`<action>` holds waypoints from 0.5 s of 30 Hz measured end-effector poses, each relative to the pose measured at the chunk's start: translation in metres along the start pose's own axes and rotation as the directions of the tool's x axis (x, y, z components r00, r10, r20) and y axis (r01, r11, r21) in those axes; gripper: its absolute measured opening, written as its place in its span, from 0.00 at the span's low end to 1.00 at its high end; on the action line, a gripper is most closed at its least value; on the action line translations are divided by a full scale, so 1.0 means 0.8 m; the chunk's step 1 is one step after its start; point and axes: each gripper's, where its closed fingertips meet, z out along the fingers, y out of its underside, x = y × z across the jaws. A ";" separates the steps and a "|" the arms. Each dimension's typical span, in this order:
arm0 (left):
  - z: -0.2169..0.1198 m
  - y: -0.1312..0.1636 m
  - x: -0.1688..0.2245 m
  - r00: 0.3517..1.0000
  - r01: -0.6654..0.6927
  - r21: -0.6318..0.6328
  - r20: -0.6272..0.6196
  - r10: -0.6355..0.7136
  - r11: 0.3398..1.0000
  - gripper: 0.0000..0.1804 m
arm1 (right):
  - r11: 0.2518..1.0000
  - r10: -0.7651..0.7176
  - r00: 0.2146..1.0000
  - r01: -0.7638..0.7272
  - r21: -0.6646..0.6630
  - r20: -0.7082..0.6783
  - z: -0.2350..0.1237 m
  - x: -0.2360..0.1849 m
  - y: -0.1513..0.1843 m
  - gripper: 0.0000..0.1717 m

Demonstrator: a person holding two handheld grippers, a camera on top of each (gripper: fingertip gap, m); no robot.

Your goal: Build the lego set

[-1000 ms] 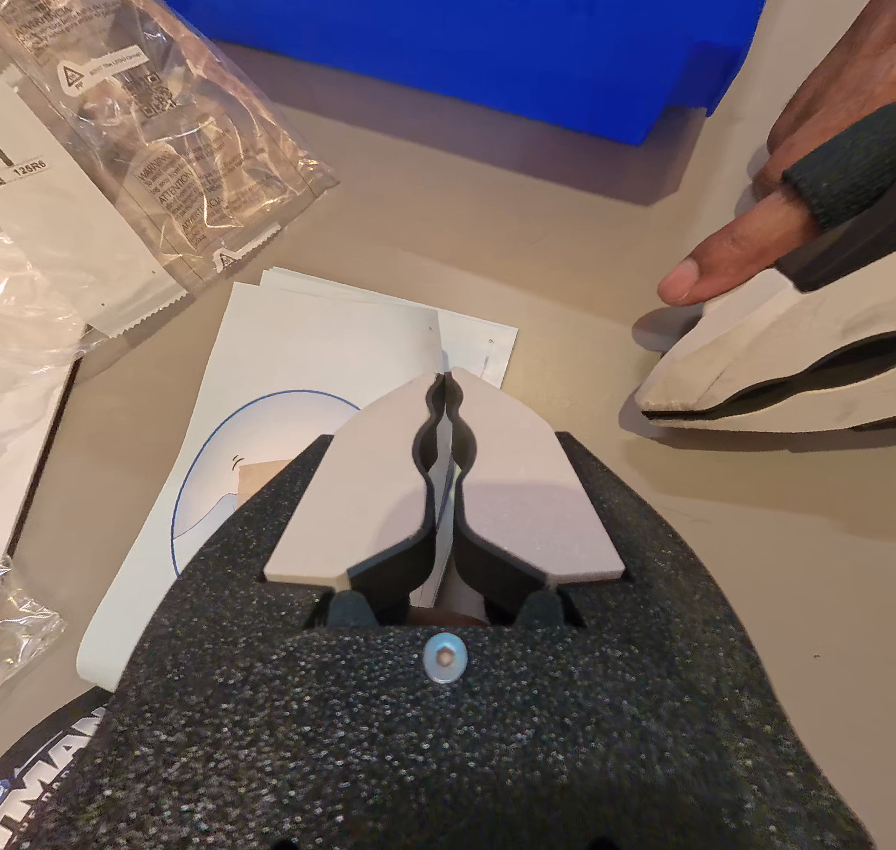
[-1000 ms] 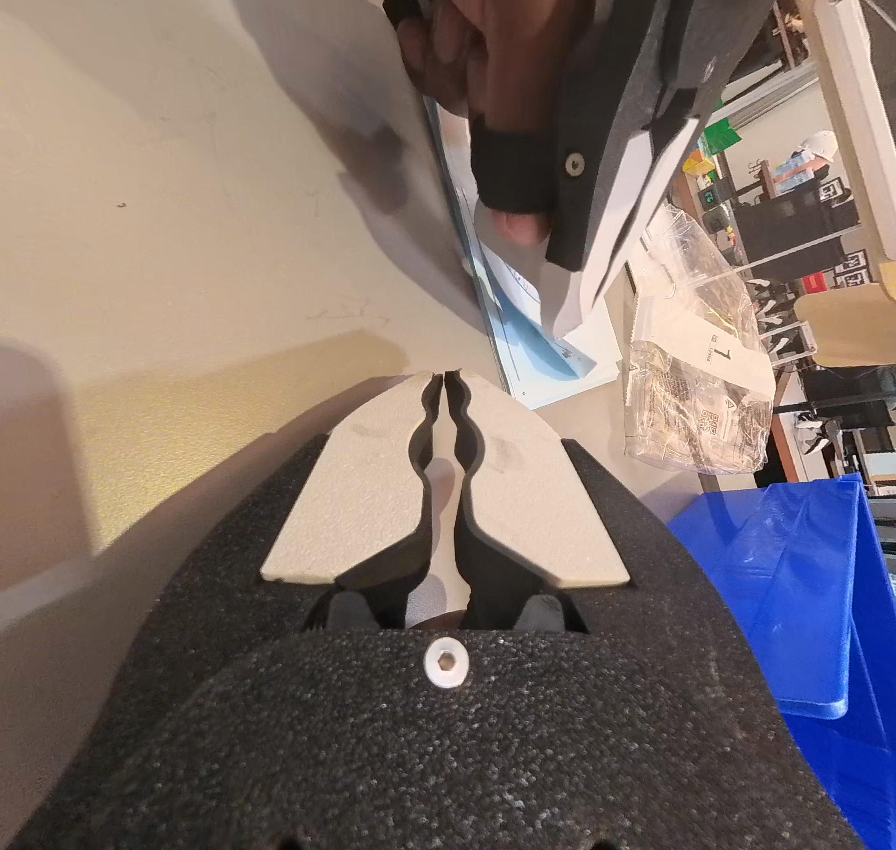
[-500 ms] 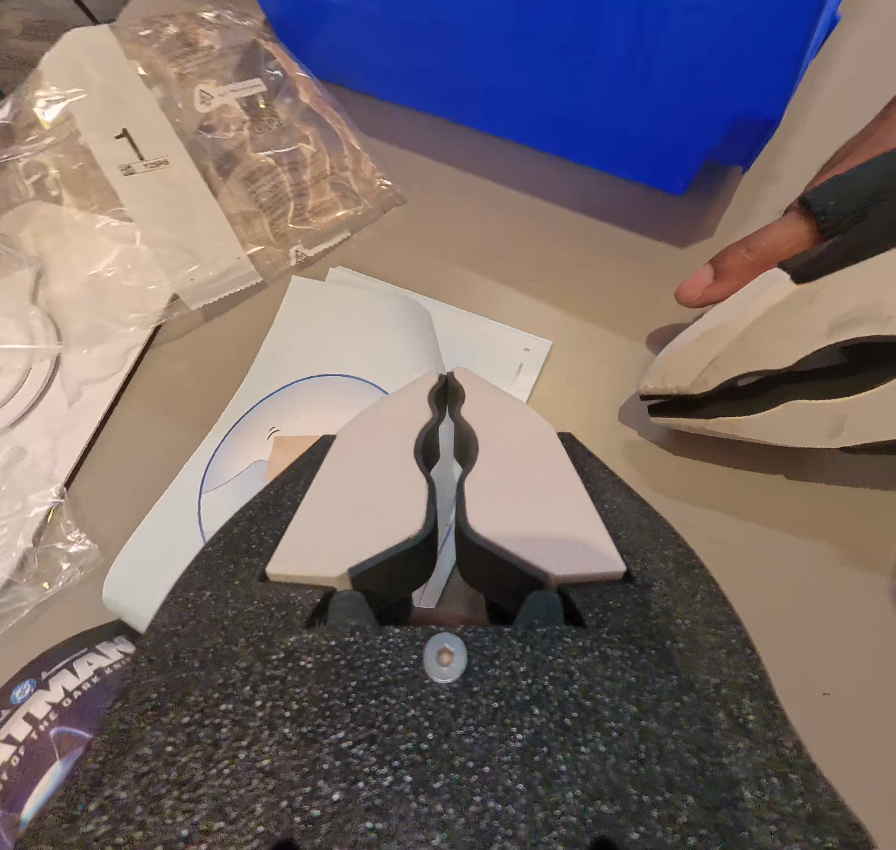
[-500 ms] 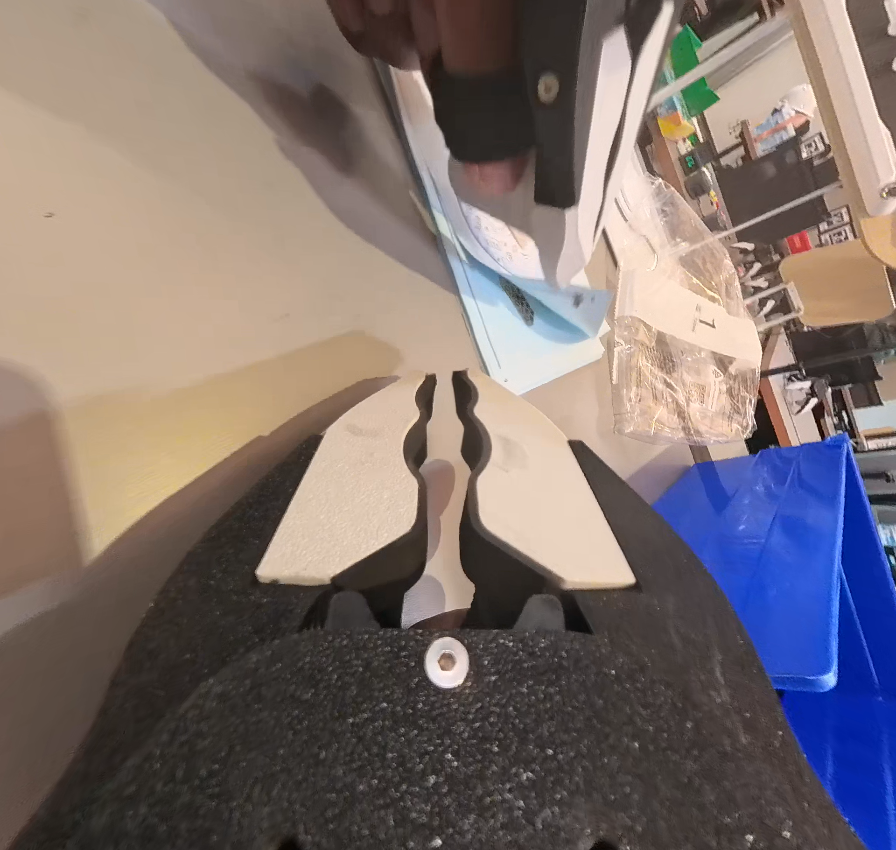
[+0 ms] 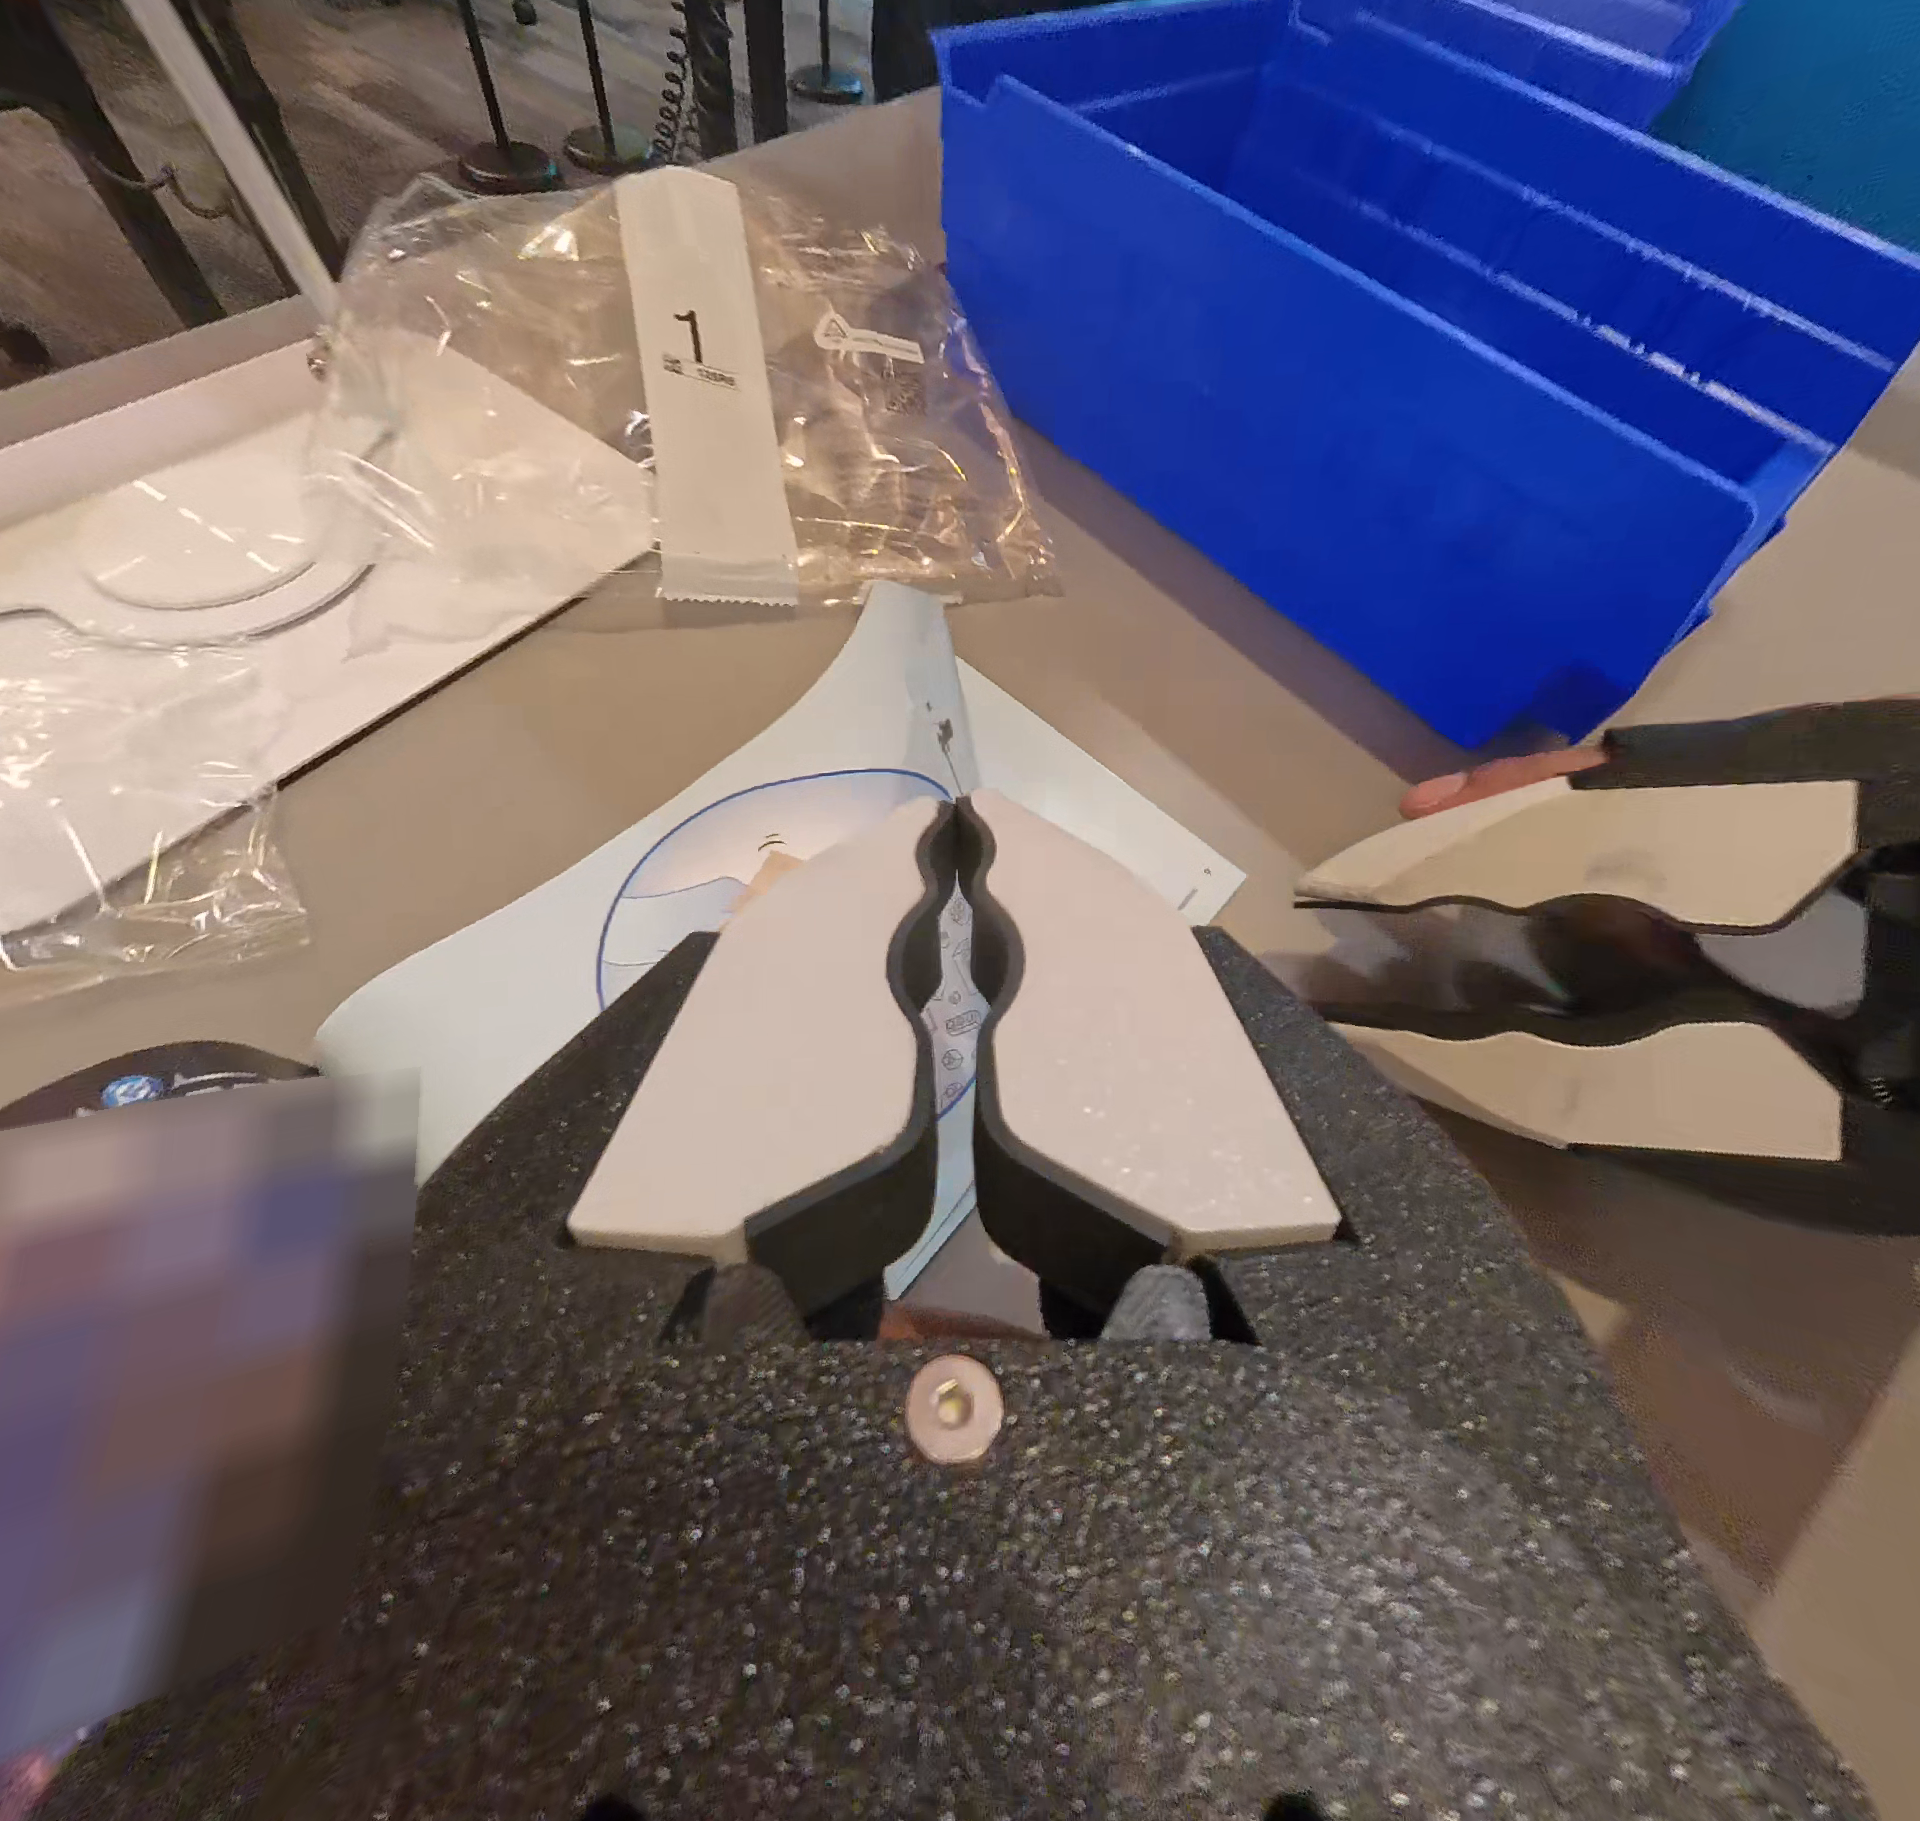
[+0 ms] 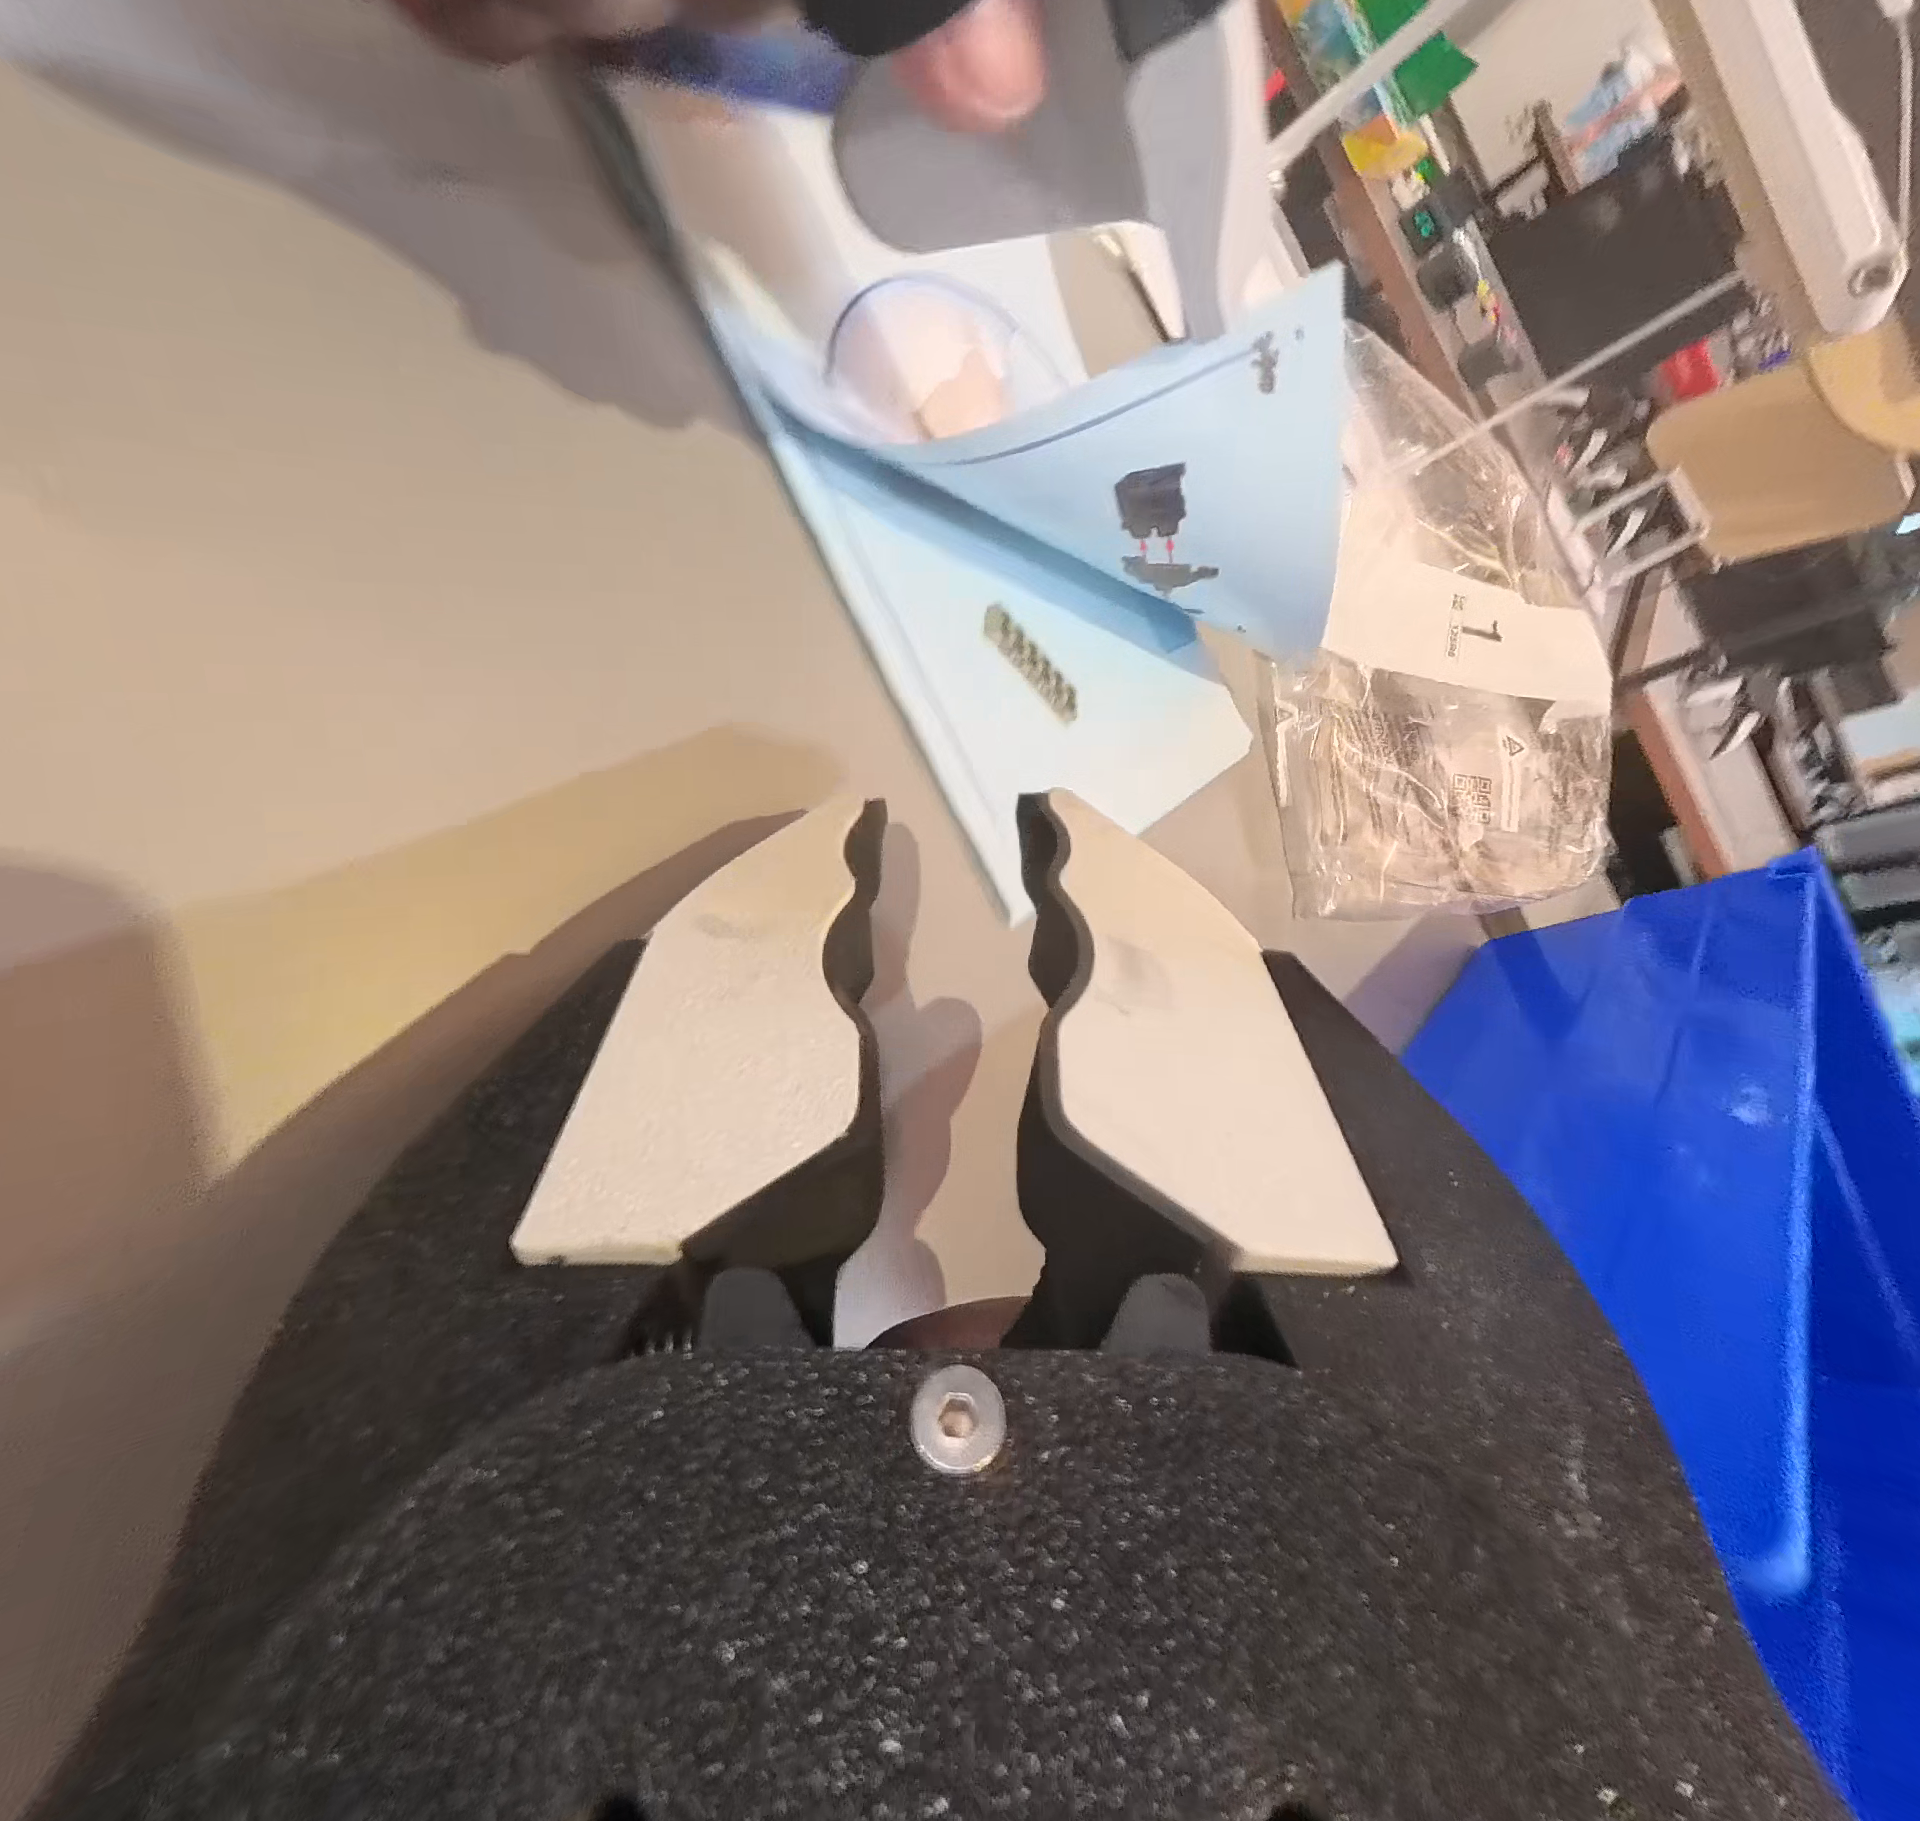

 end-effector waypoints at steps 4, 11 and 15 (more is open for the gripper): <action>-0.011 -0.004 -0.008 0.999 0.046 0.033 0.008 -0.047 0.998 0.00 | 0.996 0.085 0.996 -0.086 -0.029 -0.027 0.028 0.014 -0.013 0.17; -0.046 -0.016 -0.023 0.996 0.058 0.121 0.062 -0.066 0.991 0.00 | 0.984 0.161 0.985 -0.165 -0.062 -0.059 0.065 0.024 -0.036 0.18; -0.081 -0.020 -0.045 0.985 0.070 0.184 0.142 -0.097 0.980 0.00 | 0.984 0.153 0.986 -0.157 -0.078 -0.062 0.085 0.018 -0.059 0.18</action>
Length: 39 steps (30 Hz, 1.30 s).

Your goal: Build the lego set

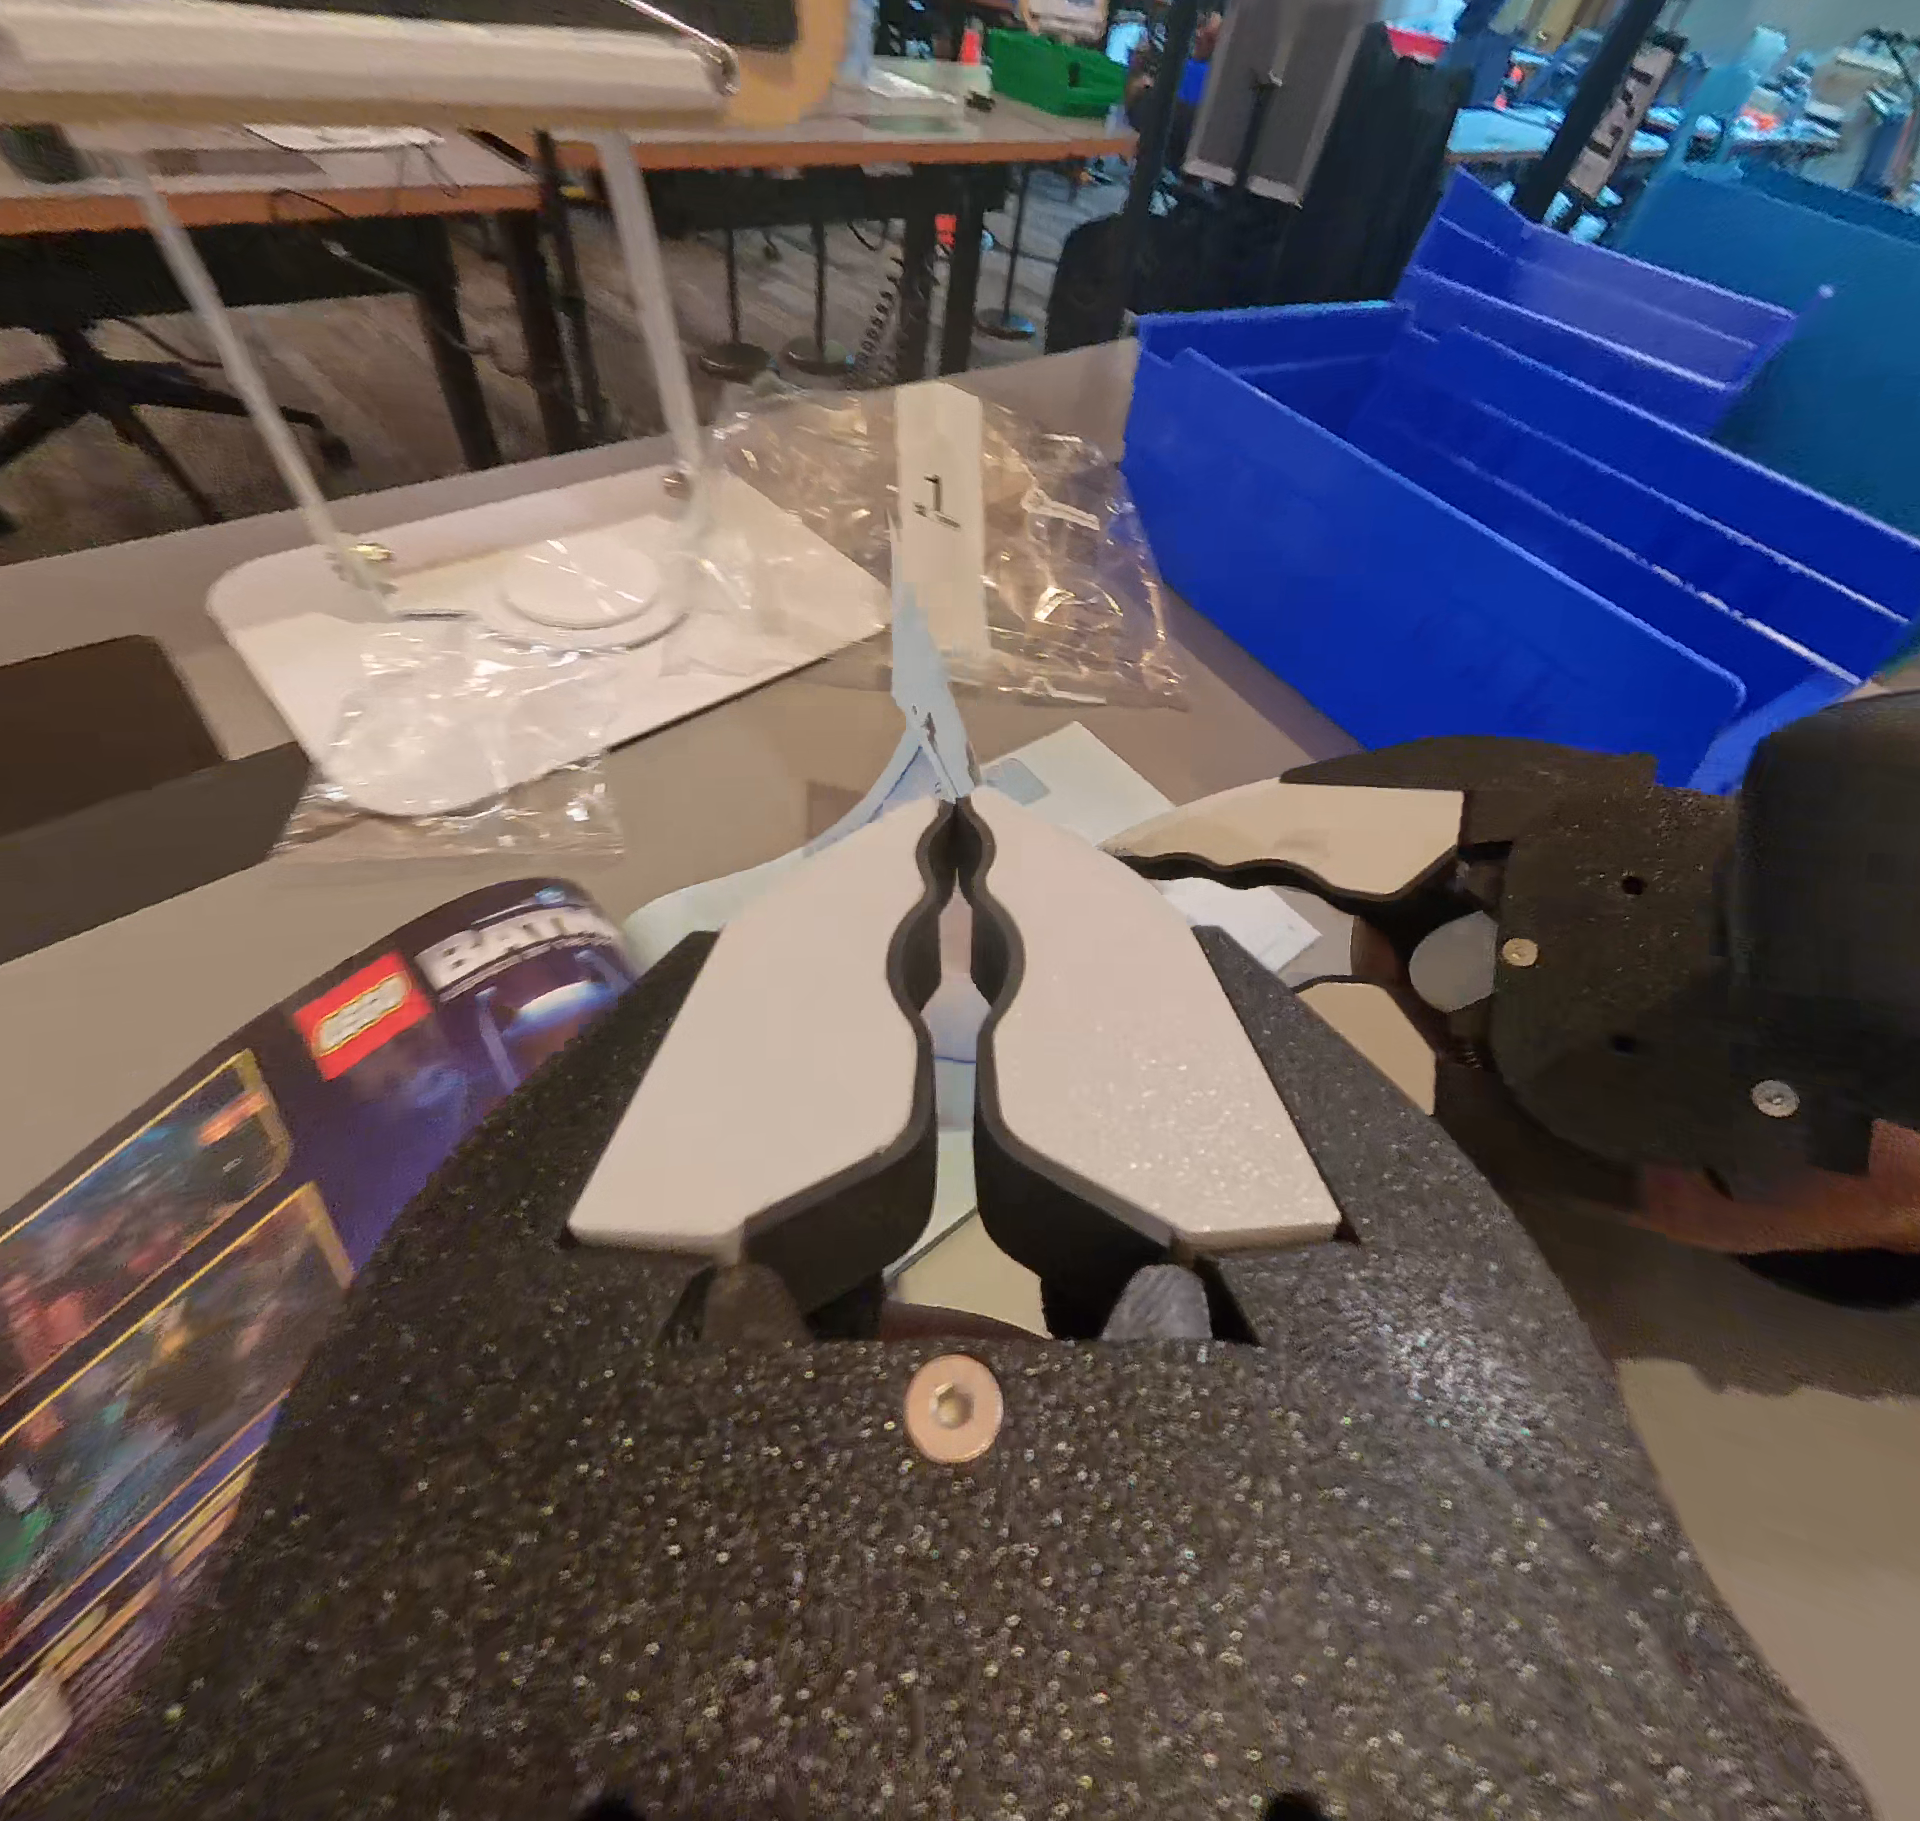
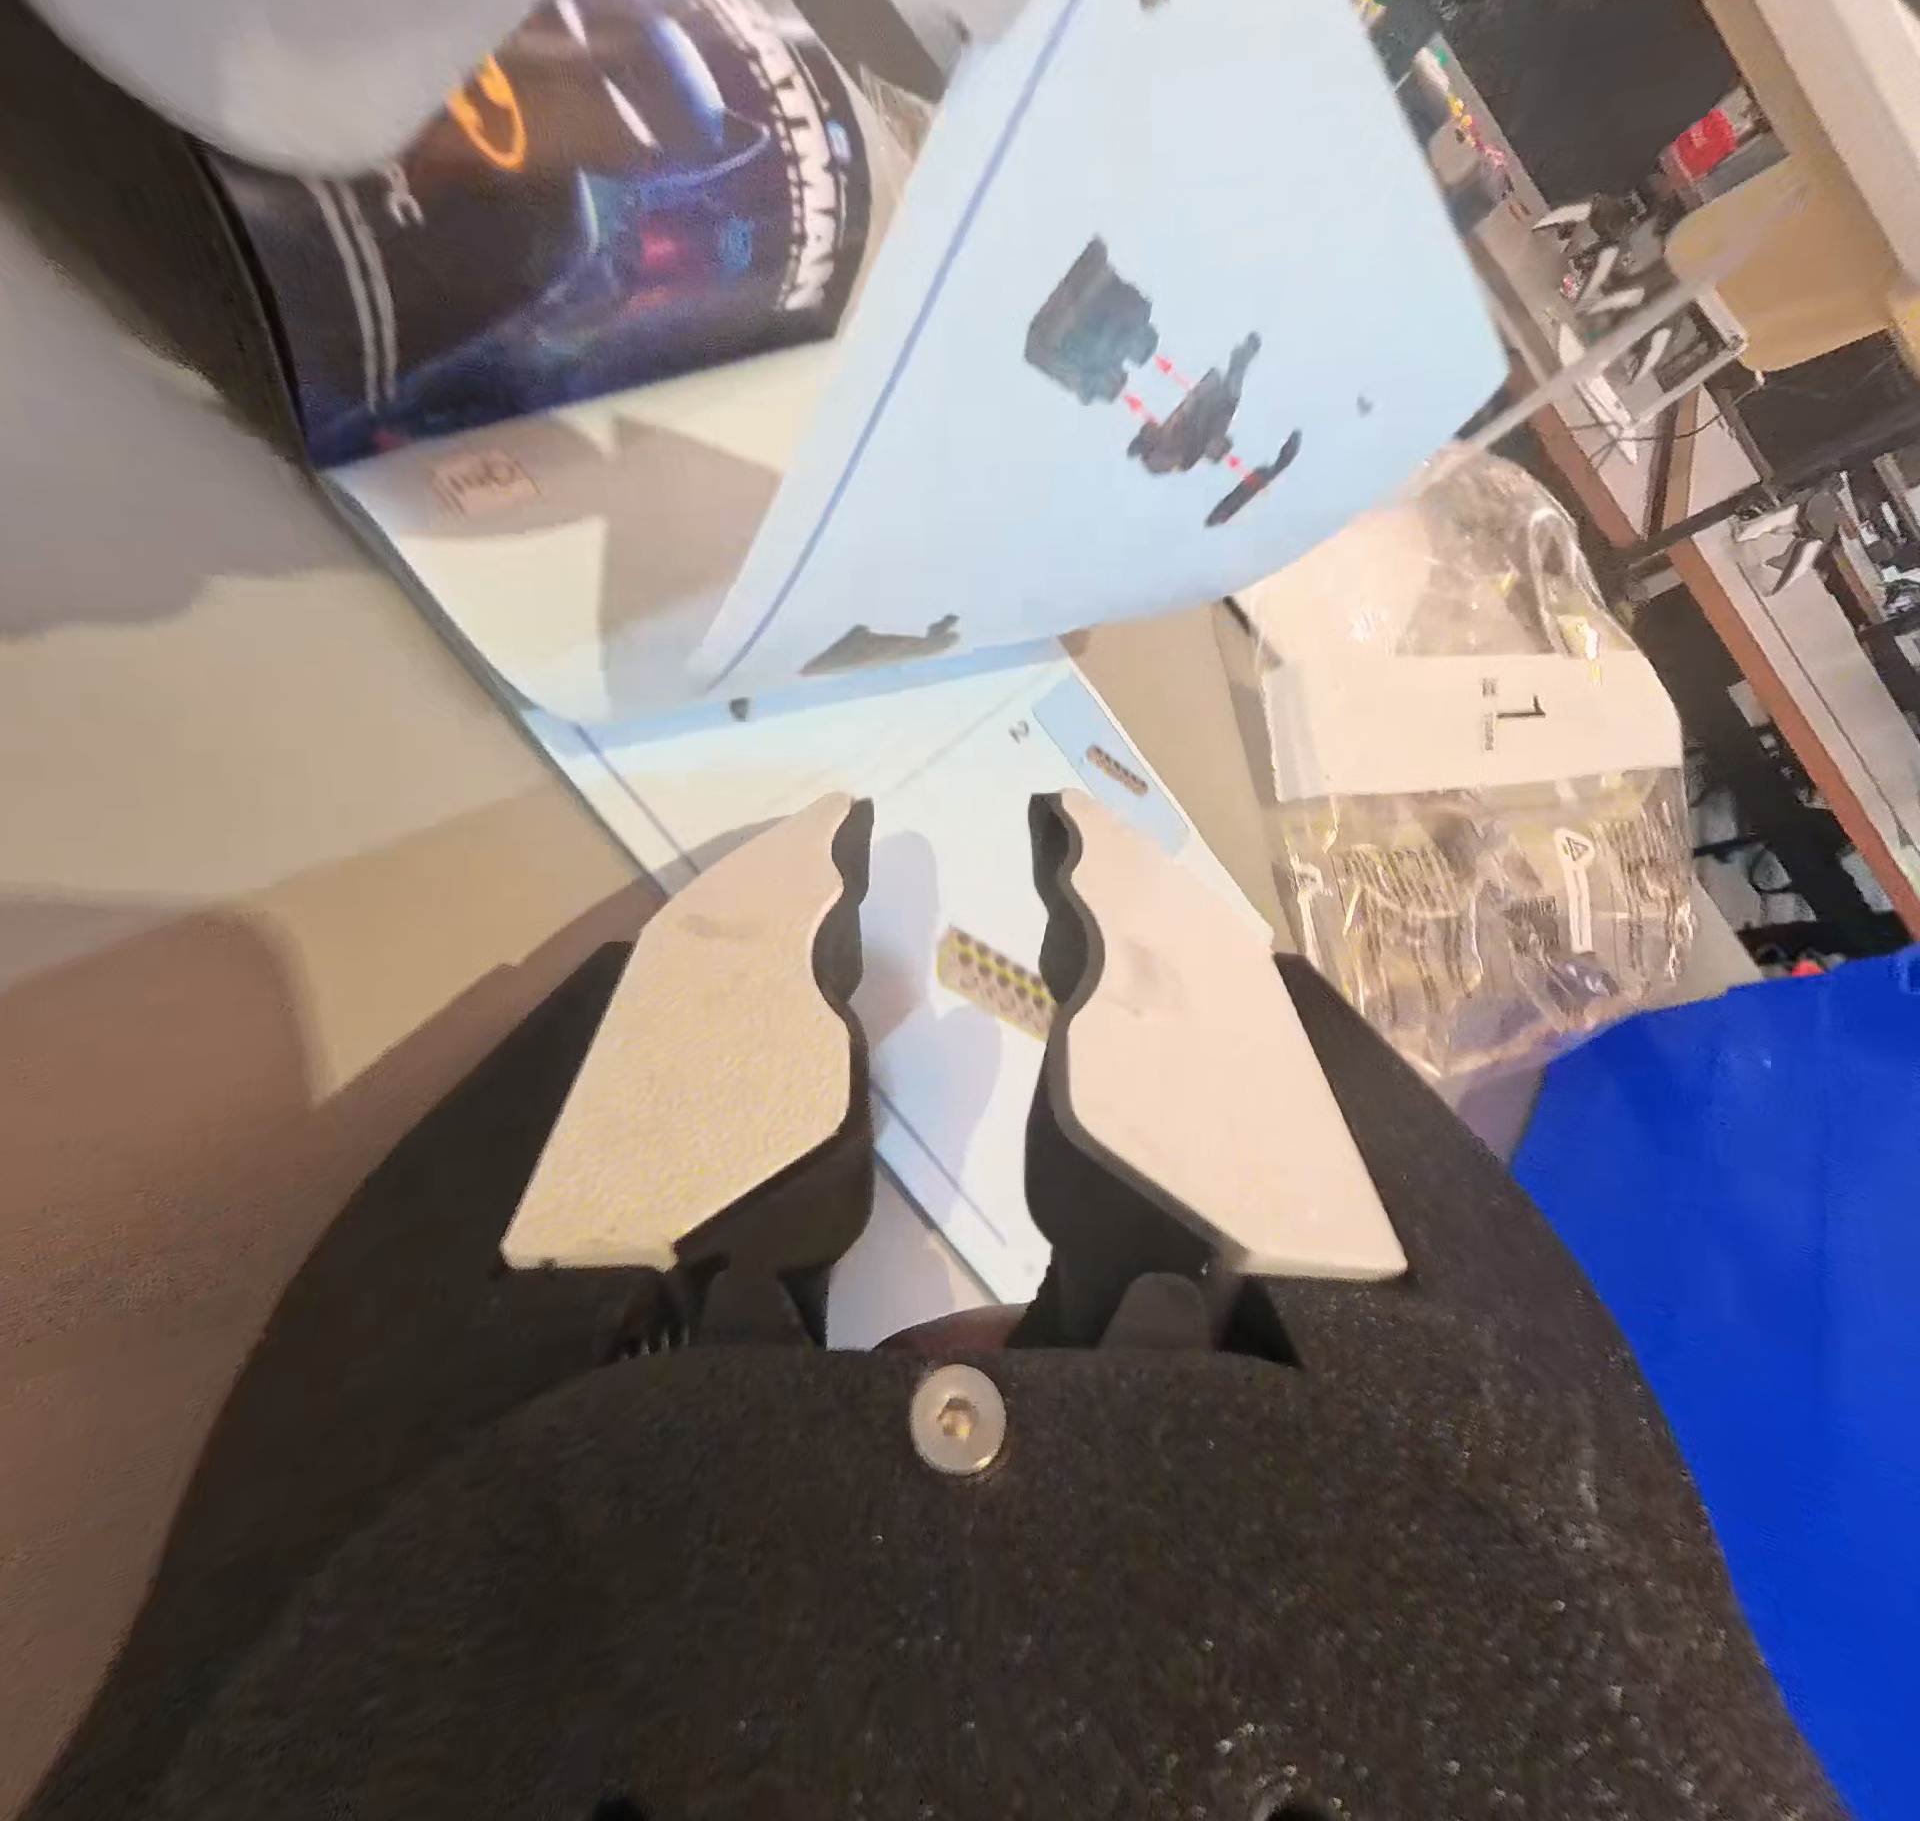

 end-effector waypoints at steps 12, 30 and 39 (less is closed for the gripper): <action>-0.109 -0.011 -0.064 0.978 0.021 0.122 0.203 -0.046 0.992 0.00 | 0.999 -0.019 1.000 0.018 0.047 0.016 0.034 -0.030 -0.064 0.18; -0.151 0.024 -0.034 0.976 -0.111 0.226 0.208 0.063 0.968 0.06 | 0.994 0.038 0.998 -0.043 0.098 0.052 0.046 -0.036 -0.089 0.18; -0.117 0.055 0.000 0.967 -0.218 0.119 0.158 0.199 0.969 0.06 | 0.994 -0.006 0.996 -0.003 0.112 0.086 0.050 -0.058 -0.097 0.17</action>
